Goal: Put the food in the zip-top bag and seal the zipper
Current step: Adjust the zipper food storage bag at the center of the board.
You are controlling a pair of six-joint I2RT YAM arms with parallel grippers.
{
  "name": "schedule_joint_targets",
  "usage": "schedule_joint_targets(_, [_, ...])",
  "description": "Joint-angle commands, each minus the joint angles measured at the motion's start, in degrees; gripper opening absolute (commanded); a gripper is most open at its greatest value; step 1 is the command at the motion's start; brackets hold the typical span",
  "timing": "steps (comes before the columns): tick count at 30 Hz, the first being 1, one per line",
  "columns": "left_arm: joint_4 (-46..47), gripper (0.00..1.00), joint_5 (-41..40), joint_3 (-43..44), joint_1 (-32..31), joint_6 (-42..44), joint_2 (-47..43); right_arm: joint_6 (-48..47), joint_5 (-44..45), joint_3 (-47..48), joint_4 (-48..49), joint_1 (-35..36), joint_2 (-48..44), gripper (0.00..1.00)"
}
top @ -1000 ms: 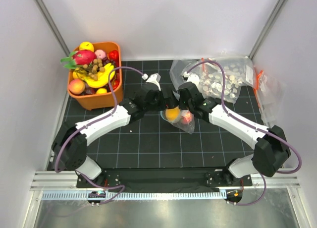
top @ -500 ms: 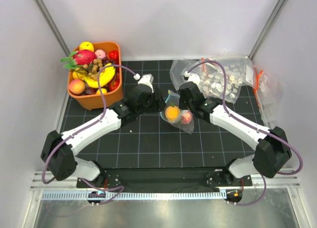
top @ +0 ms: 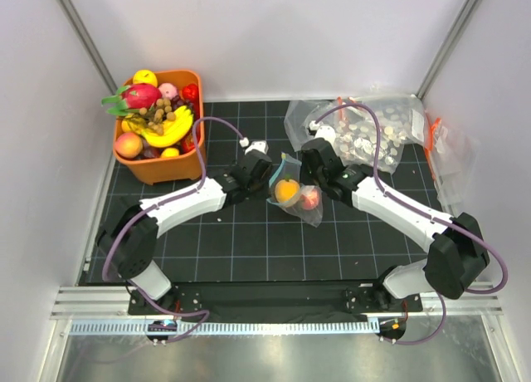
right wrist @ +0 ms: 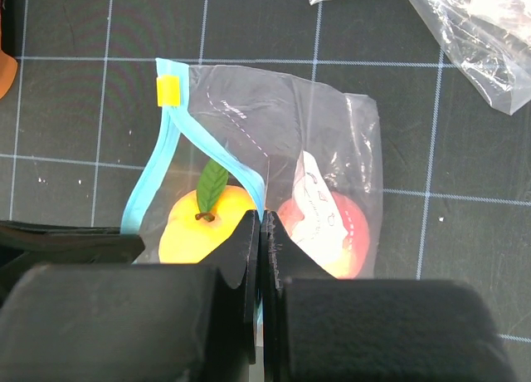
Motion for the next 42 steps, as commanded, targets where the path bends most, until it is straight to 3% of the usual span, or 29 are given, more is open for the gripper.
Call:
schedule_joint_targets(1, [-3.2,0.0,-3.9,4.3,-0.9,2.4,-4.6,-0.8,-0.6,0.5,1.5,-0.2,-2.1,0.01])
schedule_joint_targets(6, [-6.6,0.0,-1.5,11.0,-2.8,3.9,-7.9,-1.9,-2.9,2.0,0.6,-0.2,1.6,0.01])
schedule_joint_targets(12, [-4.7,0.0,1.7,10.9,-3.0,4.3,-5.9,-2.7,-7.5,6.2,-1.6,-0.1,3.2,0.01])
schedule_joint_targets(25, [-5.7,0.0,3.6,4.1,7.9,4.8,-10.3,-6.5,2.4,5.9,-5.0,-1.0,0.0,0.01])
schedule_joint_targets(29, [-4.2,0.0,8.7,4.7,7.2,3.6,-8.3,-5.0,-2.6,6.4,-4.3,-0.2,1.7,0.01])
schedule_joint_targets(32, [-3.5,0.0,9.8,6.6,4.8,3.3,-5.2,-5.4,0.5,8.1,-5.0,3.8,3.6,0.01])
schedule_joint_targets(42, [-2.4,0.0,11.4,7.3,5.0,4.6,-6.1,-6.3,1.6,8.5,-5.2,3.7,3.6,0.01])
